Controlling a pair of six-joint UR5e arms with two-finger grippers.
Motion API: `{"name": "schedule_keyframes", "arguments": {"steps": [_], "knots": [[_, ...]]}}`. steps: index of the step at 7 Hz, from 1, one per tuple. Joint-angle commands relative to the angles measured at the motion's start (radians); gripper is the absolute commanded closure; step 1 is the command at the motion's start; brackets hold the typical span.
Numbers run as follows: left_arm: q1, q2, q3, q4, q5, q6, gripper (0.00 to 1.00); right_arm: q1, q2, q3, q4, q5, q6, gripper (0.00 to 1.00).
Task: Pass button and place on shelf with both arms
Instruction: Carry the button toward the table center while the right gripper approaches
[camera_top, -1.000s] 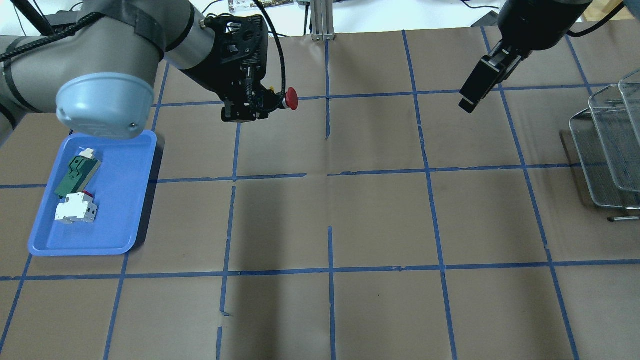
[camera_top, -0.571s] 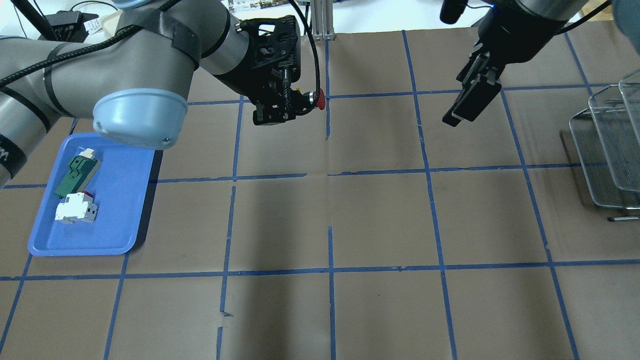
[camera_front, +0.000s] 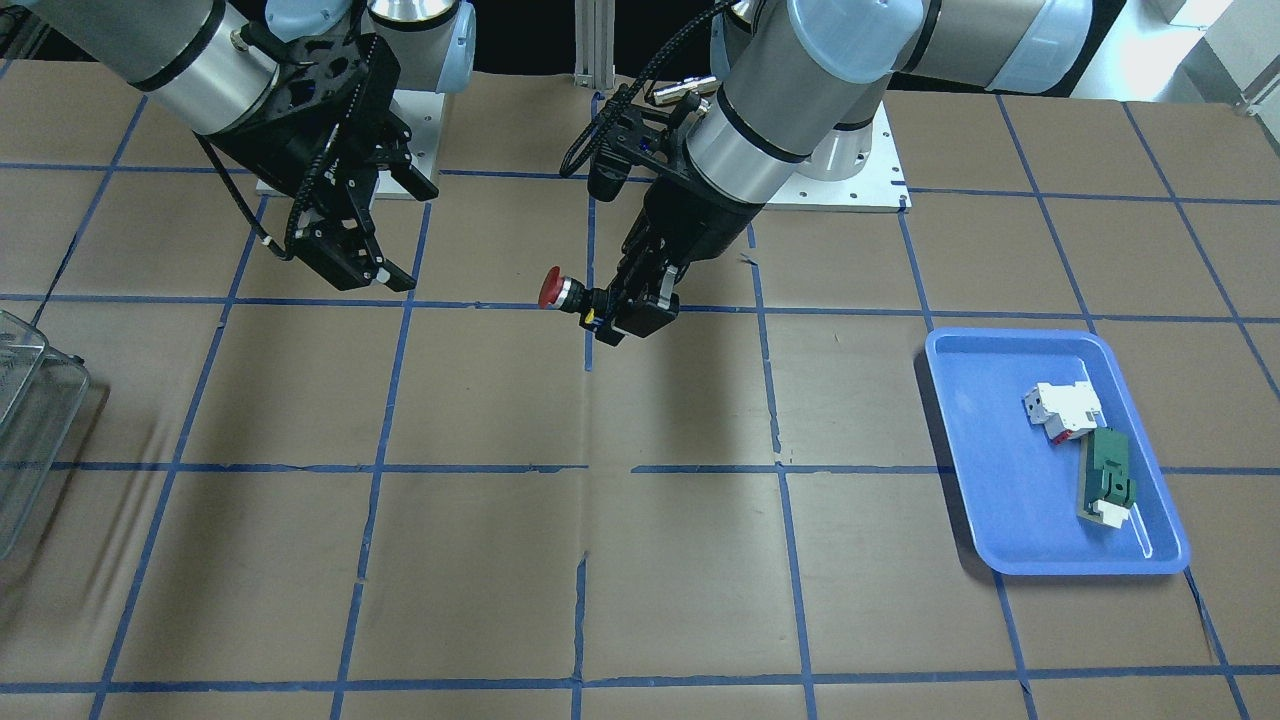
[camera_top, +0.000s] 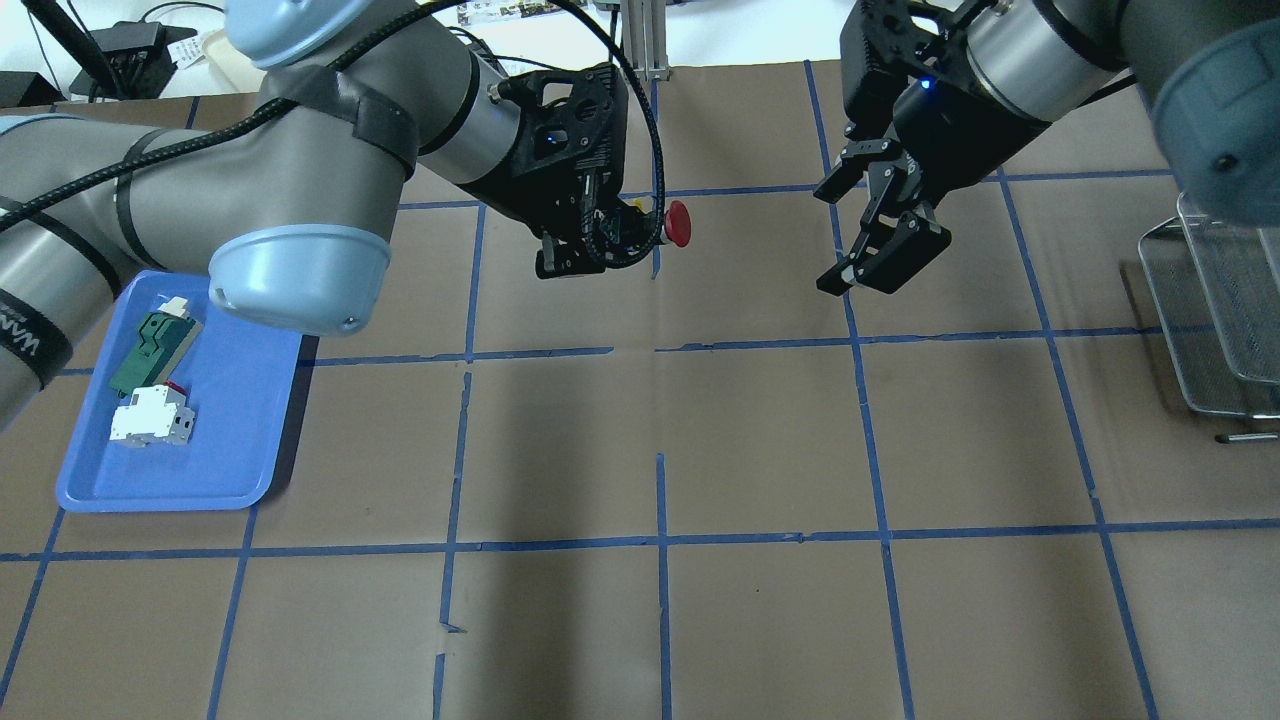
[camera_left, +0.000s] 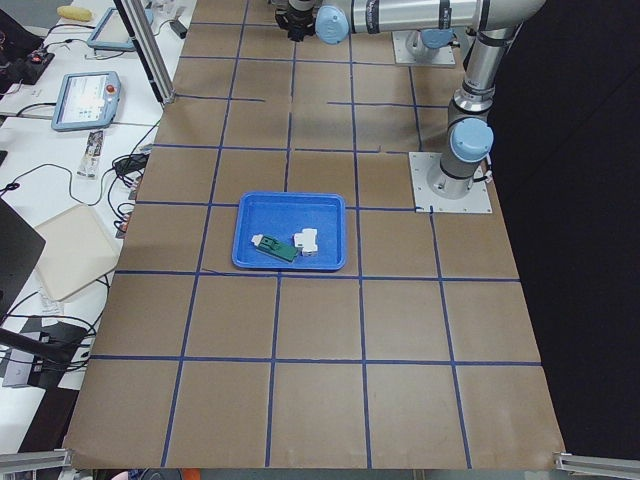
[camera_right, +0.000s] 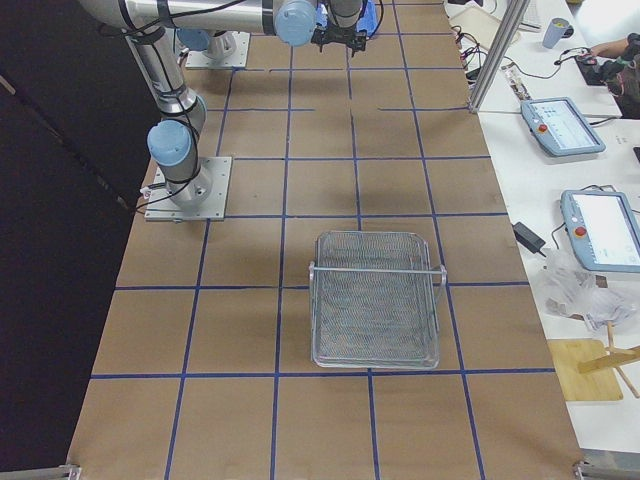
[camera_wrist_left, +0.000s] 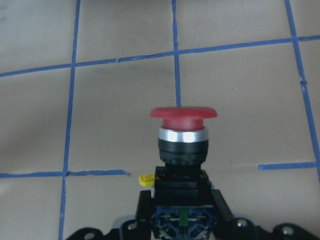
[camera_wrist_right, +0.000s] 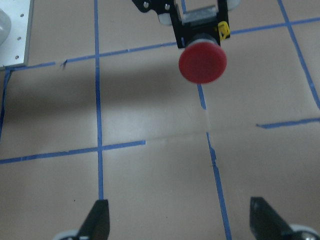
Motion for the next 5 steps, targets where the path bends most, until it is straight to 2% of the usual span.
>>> {"name": "schedule_keyframes", "arguments": {"steps": [1, 2, 3, 4, 5], "knots": [[0.005, 0.014, -0.031, 0.024, -0.073, 0.031, 1.00, -0.006, 0.004, 0.147, -0.246, 0.115, -0.021, 0.00], [0.004, 0.014, -0.034, 0.024, -0.108, 0.026, 1.00, 0.001, -0.005, 0.177, -0.299, 0.155, 0.011, 0.00], [0.004, 0.000, -0.034, 0.025, -0.160, 0.020, 1.00, 0.001, -0.003, 0.176, -0.299, 0.163, 0.026, 0.00], [0.007, 0.003, -0.034, 0.027, -0.159, 0.032, 1.00, 0.001, -0.005, 0.177, -0.301, 0.222, 0.028, 0.00], [0.007, 0.002, -0.034, 0.027, -0.160, 0.033, 1.00, 0.006, -0.008, 0.164, -0.301, 0.245, 0.031, 0.00]]}}
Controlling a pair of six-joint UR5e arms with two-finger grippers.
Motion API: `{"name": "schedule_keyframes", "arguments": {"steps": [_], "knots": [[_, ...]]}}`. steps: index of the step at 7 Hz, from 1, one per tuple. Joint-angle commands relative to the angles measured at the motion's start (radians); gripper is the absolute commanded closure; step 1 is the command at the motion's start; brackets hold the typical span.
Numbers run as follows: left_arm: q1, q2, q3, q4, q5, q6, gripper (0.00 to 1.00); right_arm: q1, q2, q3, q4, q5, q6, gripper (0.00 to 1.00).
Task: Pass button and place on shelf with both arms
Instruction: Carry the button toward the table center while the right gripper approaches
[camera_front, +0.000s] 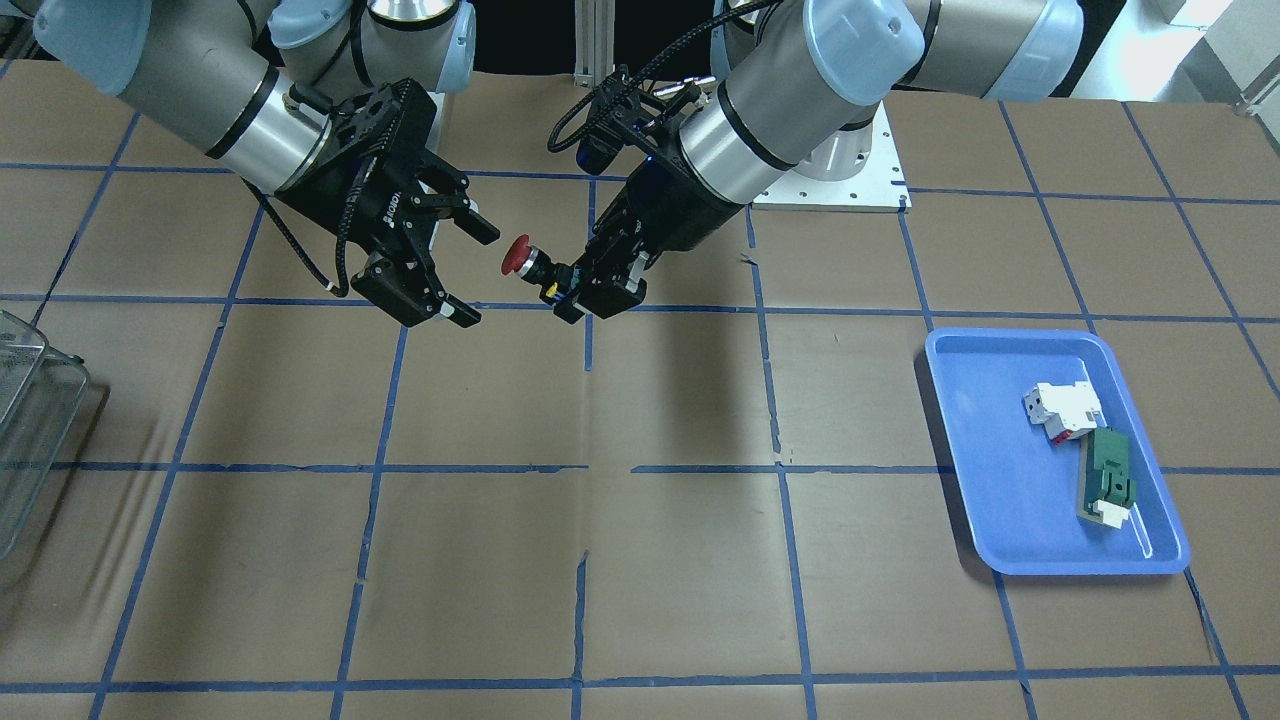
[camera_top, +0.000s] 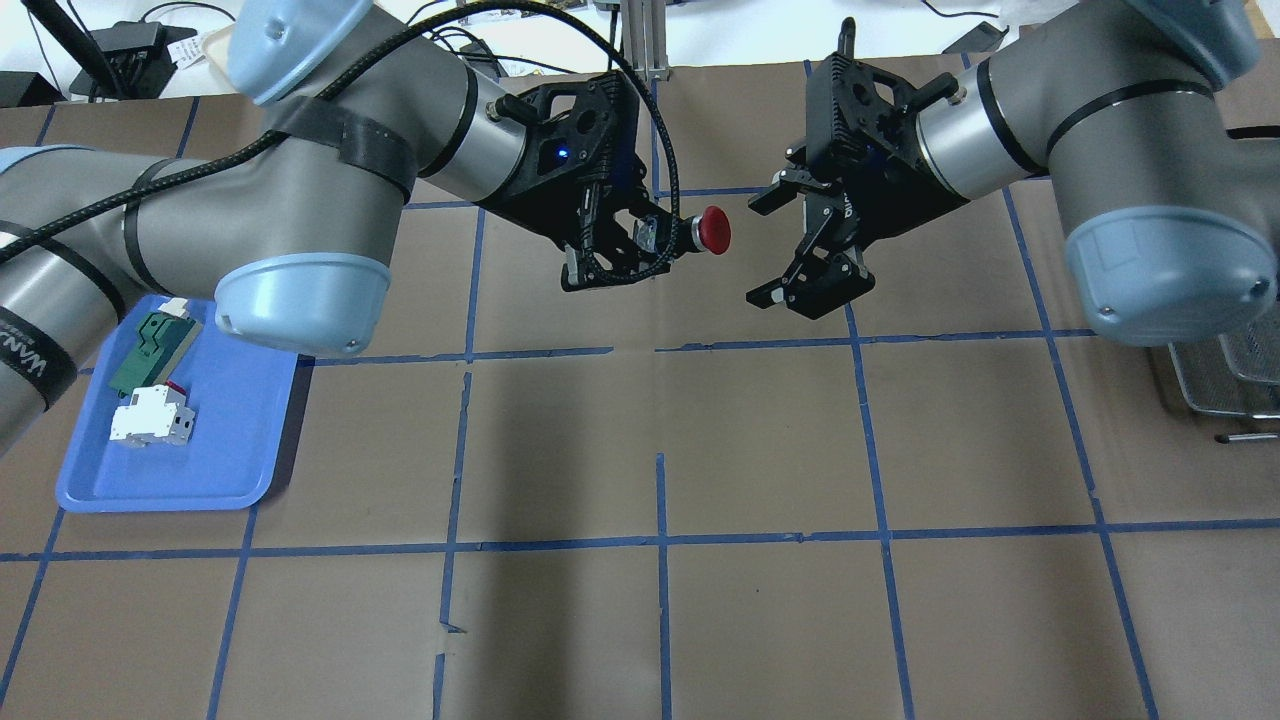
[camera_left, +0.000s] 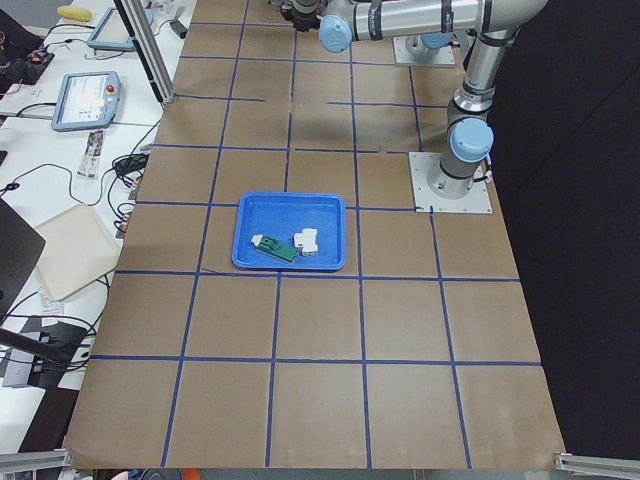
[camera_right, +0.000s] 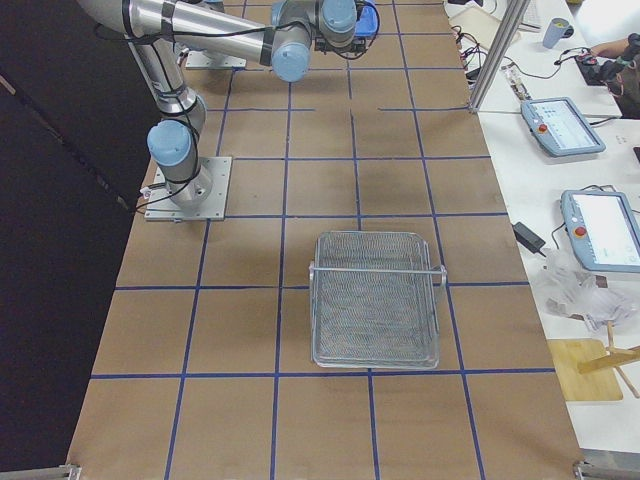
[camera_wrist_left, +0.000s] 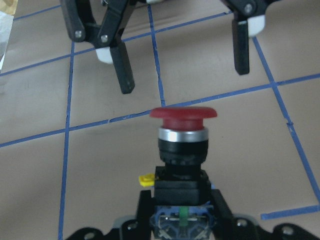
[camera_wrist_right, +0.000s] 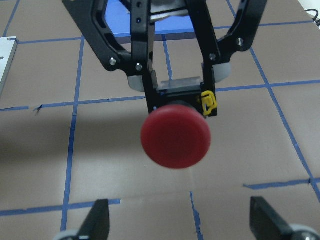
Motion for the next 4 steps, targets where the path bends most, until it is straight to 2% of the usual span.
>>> {"name": "schedule_keyframes", "arguments": {"steps": [1, 2, 4], "knots": [[0.000, -0.005, 0.000, 0.001, -0.010, 0.003, 1.00, 0.004, -0.047, -0.005, 0.001, 0.035, 0.013, 0.00], [-0.004, -0.005, -0.002, -0.002, -0.013, 0.003, 1.00, 0.005, -0.081, 0.003, 0.006, 0.040, 0.032, 0.00], [-0.005, 0.001, -0.028, -0.001, -0.014, 0.003, 1.00, 0.007, -0.072, 0.004, -0.002, 0.040, 0.032, 0.00]]}}
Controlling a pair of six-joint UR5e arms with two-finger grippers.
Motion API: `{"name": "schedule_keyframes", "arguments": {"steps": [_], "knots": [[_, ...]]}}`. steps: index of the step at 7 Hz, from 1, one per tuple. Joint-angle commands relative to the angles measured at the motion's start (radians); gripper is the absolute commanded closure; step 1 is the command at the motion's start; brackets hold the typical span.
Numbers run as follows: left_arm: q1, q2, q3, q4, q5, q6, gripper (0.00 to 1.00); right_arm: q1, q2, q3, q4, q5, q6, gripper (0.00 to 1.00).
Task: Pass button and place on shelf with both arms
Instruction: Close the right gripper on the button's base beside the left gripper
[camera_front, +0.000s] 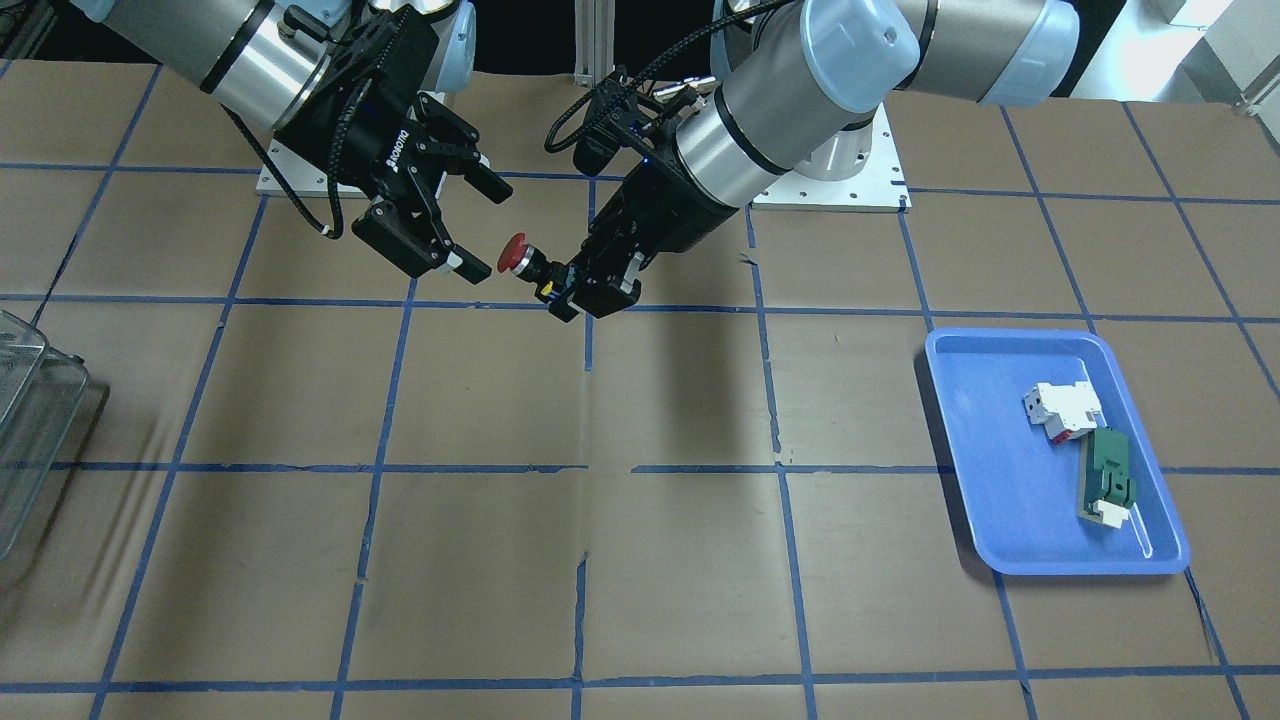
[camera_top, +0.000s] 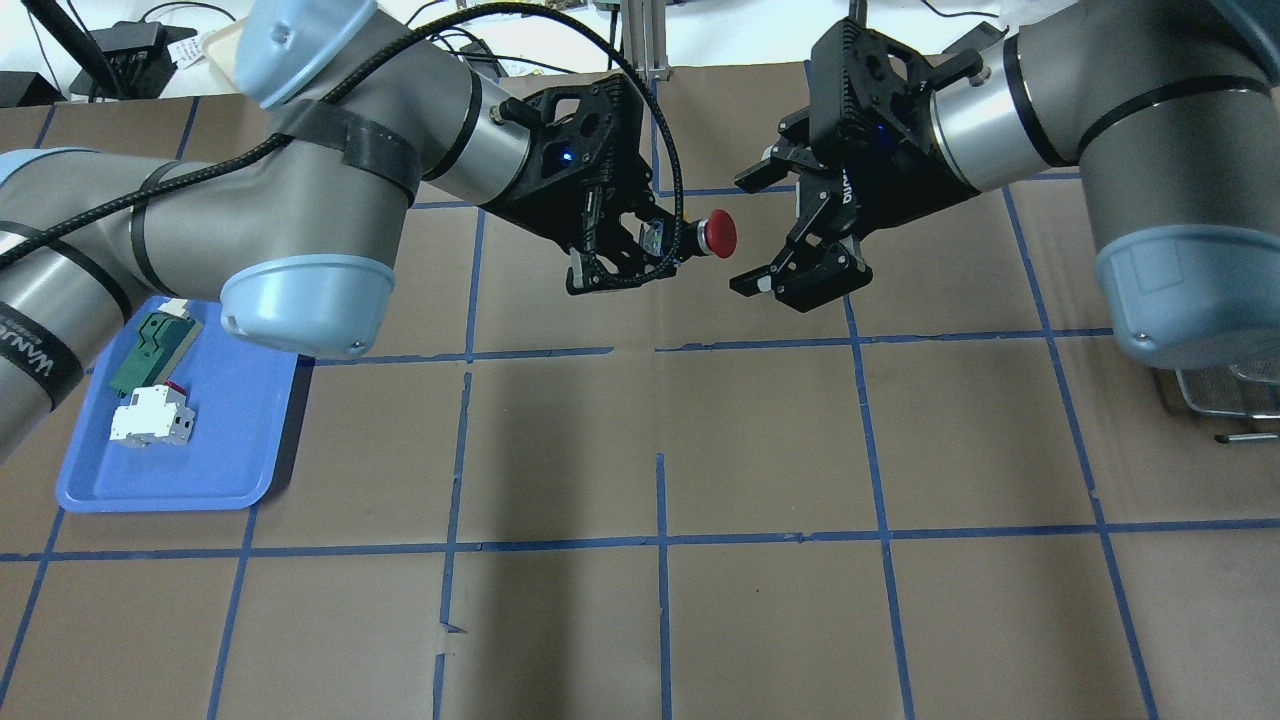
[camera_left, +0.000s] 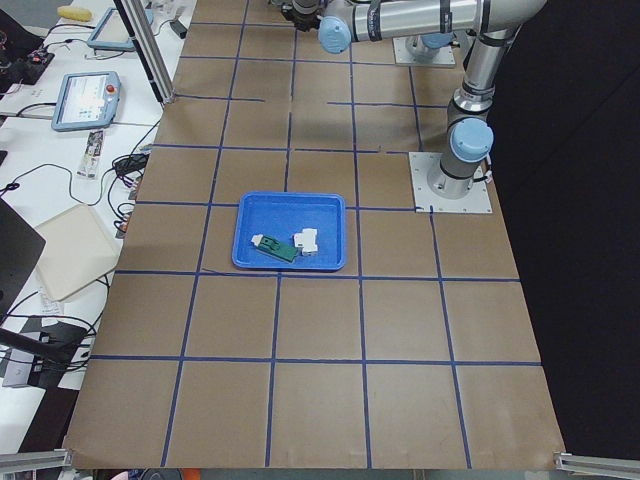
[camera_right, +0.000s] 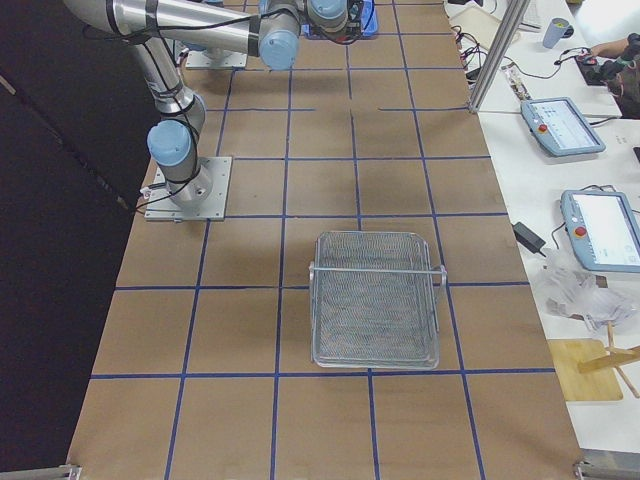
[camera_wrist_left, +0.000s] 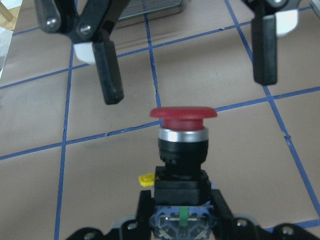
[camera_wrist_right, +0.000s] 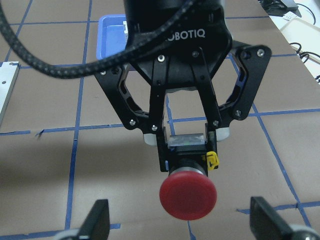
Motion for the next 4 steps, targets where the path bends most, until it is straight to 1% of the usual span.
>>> {"name": "schedule_keyframes", "arguments": {"steps": [1, 2, 4], "knots": [[0.000, 0.014, -0.035, 0.004, -0.010, 0.000, 1.00, 0.001, -0.001, 0.004, 0.002, 0.002, 0.002, 0.00], [0.000, 0.015, -0.035, 0.005, -0.010, 0.002, 1.00, 0.003, 0.003, 0.004, -0.005, 0.000, 0.000, 0.00], [0.000, 0.015, -0.031, 0.005, -0.010, 0.000, 1.00, 0.003, 0.051, 0.008, -0.006, 0.000, 0.000, 0.00]]}}
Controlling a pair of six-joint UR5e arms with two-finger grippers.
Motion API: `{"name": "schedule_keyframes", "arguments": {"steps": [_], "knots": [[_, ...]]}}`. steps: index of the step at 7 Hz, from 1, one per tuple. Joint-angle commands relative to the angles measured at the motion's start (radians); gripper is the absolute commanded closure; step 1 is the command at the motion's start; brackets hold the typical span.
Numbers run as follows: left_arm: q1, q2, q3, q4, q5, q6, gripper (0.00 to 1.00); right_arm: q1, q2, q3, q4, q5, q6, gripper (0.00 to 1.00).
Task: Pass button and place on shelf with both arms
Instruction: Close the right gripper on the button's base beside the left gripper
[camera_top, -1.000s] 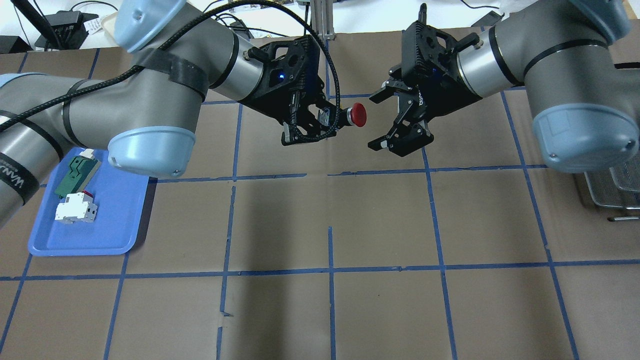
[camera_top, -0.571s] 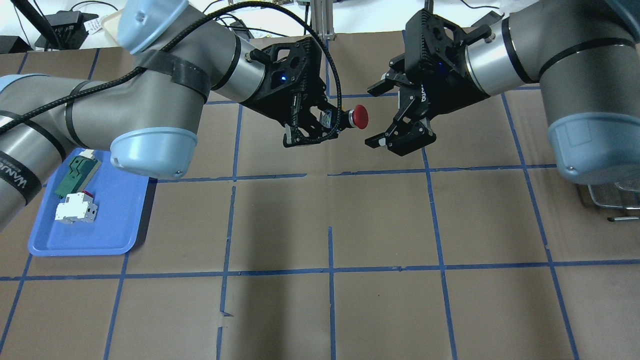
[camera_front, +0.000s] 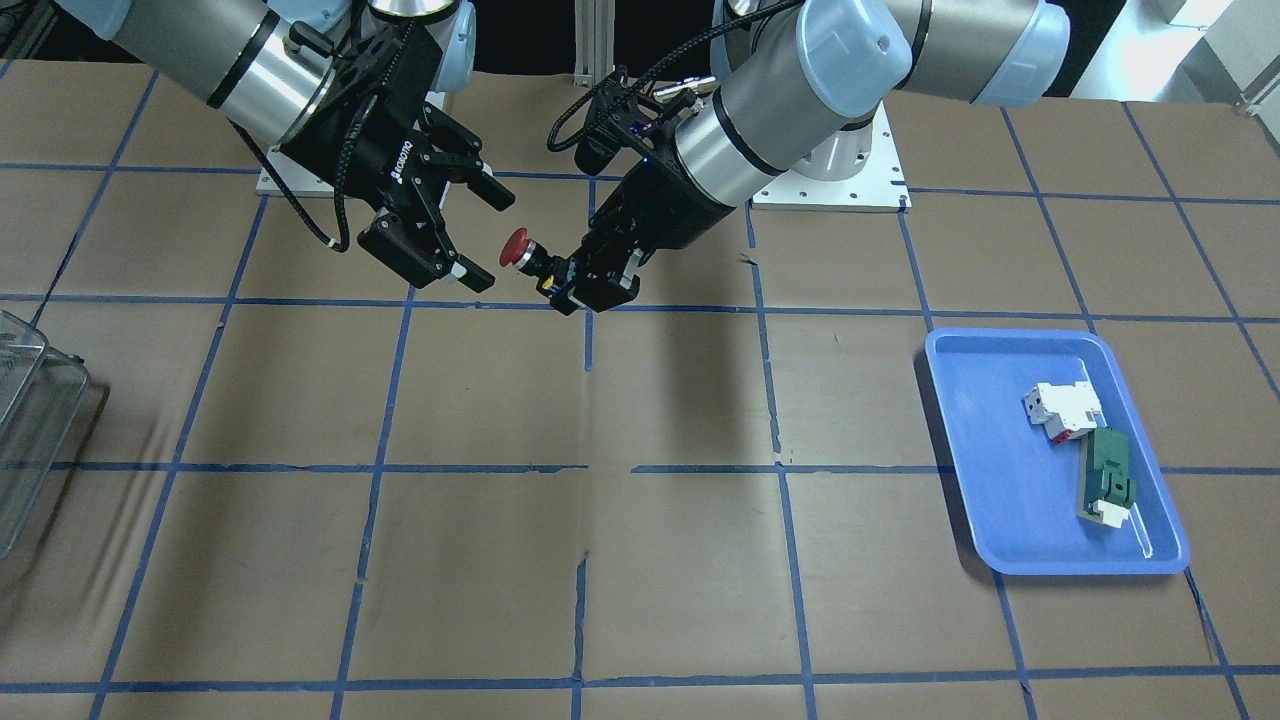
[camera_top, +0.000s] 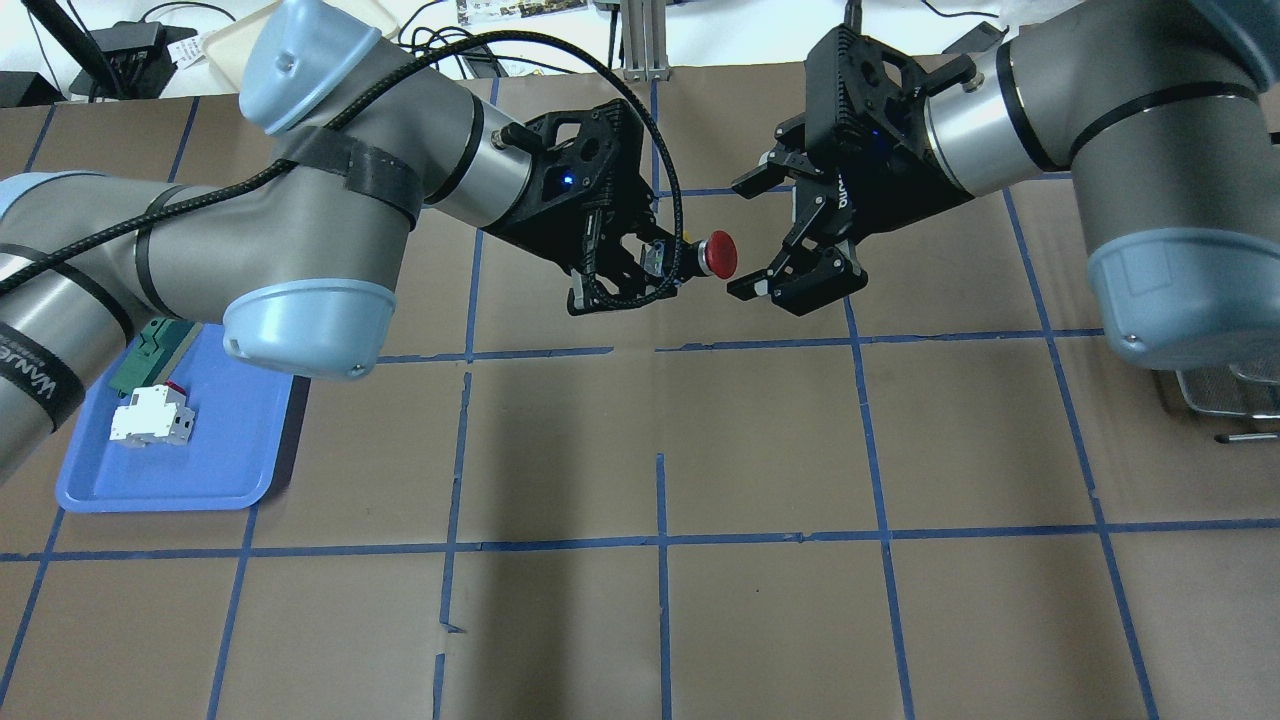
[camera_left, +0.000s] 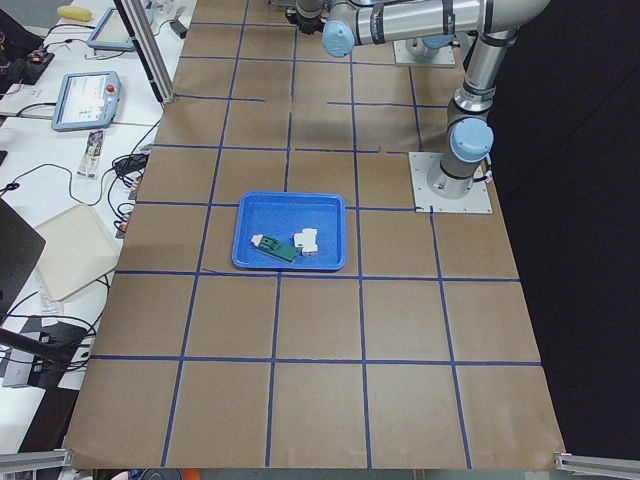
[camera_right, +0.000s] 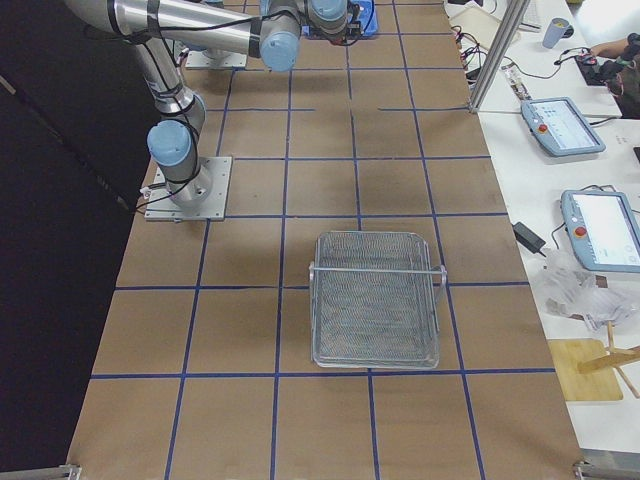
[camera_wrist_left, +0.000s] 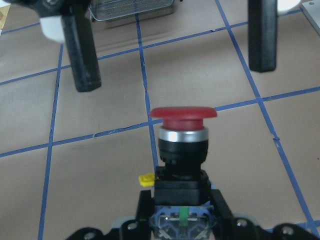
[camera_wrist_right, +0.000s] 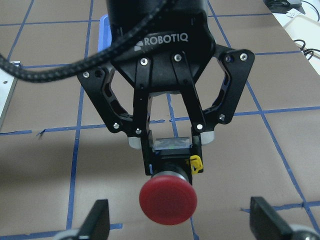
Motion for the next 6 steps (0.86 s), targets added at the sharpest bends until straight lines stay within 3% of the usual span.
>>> {"name": "schedule_keyframes", "arguments": {"steps": [1, 6], "knots": [[0.000, -0.001, 0.005, 0.000, 0.000, 0.000, 1.00, 0.000, 0.039, 0.003, 0.001, 0.001, 0.010, 0.00], [0.002, -0.001, 0.006, 0.006, 0.000, -0.001, 1.00, 0.065, 0.040, 0.002, -0.056, 0.001, 0.086, 0.00]]}}
